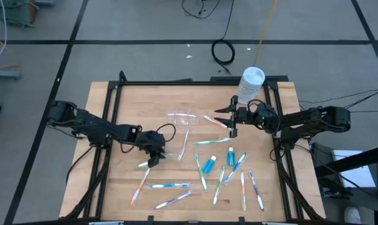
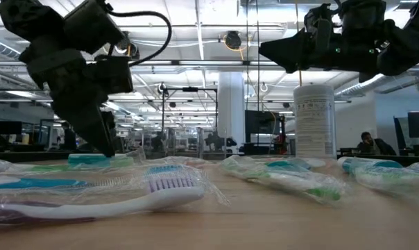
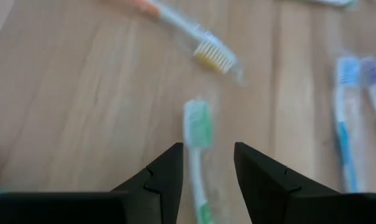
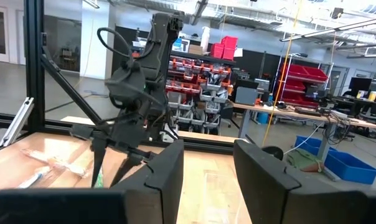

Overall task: Pick & Place toothbrushing station
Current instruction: Put the green toothbrush into the transparent organizer

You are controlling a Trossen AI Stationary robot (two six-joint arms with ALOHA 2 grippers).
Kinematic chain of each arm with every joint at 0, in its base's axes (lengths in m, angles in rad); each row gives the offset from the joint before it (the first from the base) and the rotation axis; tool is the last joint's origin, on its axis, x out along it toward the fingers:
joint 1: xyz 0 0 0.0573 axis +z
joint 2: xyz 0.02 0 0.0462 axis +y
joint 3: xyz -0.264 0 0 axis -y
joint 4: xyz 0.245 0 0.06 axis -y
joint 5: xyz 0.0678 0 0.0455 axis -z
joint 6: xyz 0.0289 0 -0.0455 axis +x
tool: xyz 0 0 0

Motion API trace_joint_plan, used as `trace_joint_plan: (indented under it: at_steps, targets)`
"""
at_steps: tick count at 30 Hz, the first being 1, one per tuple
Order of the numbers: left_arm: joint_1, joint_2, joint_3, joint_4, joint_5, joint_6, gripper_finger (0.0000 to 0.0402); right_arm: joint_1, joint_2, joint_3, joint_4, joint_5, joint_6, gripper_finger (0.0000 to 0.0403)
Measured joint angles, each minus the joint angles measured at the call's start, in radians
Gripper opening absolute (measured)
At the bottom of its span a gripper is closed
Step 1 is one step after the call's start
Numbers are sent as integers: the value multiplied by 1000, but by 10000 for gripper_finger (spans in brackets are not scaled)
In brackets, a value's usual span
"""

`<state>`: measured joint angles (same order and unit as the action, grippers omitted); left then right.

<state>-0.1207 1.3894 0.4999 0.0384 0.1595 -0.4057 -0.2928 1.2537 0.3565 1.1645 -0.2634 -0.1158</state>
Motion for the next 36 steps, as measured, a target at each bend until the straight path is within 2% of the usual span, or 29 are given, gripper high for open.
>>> trace_joint_plan:
  at_steps: [4, 15, 22, 25, 29, 36]
  targets:
    - [-20, 1, 0, 29, 33, -9, 147, 0, 0, 0, 0, 0, 0, 132]
    - [-24, 137, 2, 96, 32, -21, 147, 0, 0, 1, -6, 0, 0, 132]
    - [10, 93, 39, 65, 100, -4, 147, 0, 0, 1, -18, 0, 0, 132]
    - [10, 44, 73, -33, 47, 24, 147, 0, 0, 1, -19, 0, 0, 132]
    - [4, 36, 81, -116, -86, 70, 147, 0, 0, 1, -24, 0, 0, 132]
    - [-6, 129, 77, -48, -41, 68, 147, 0, 0, 1, -27, 0, 0, 132]
